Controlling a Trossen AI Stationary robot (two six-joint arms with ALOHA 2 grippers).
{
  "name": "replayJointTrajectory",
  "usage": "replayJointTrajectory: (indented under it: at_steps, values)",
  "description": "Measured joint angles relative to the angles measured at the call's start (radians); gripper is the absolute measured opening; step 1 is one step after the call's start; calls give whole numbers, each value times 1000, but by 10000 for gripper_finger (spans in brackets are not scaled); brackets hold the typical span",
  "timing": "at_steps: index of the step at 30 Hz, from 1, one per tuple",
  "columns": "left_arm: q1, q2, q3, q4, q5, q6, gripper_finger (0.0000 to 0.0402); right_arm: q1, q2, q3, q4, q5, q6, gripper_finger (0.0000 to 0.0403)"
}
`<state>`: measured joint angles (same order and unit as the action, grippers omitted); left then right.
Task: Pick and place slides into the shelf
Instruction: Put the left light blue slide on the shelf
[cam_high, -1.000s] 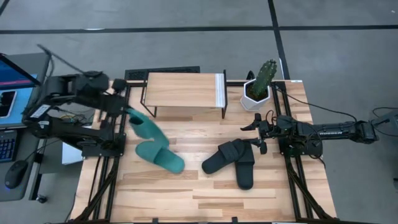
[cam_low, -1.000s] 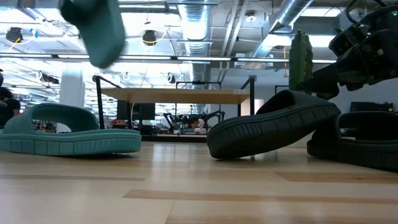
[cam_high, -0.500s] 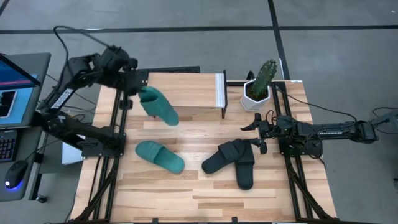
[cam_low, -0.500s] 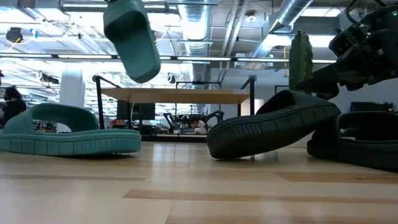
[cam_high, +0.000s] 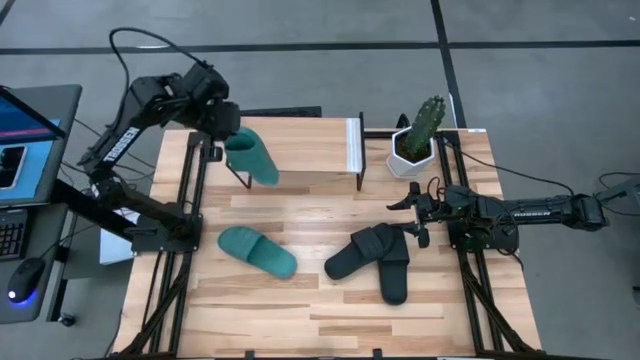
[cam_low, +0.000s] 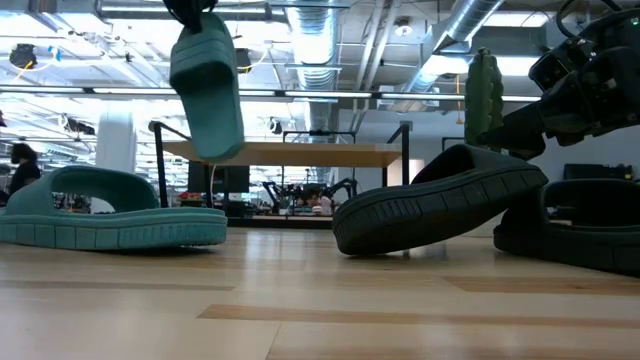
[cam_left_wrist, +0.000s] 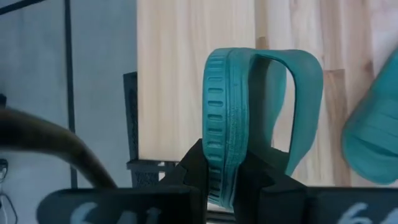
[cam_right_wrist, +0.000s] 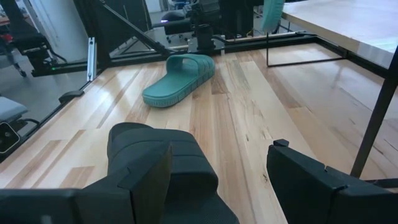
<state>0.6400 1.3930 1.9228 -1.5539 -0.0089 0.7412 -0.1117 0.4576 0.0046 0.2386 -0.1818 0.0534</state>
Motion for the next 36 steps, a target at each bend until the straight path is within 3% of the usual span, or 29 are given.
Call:
replayJointTrajectory:
  at_steps: [17,21,27,36]
  values:
    - [110,53,60,-15,48,65,23,0,0,0,0,0,0,249]
    - [123,81,60,24,7,65,23,0,0,0,0,0,0,249]
    - [126,111,60,72,-5,67,54,0,0,0,0,0,0,249]
    - [147,155,60,136,-88,81,42,0,0,0,0,0,0,249]
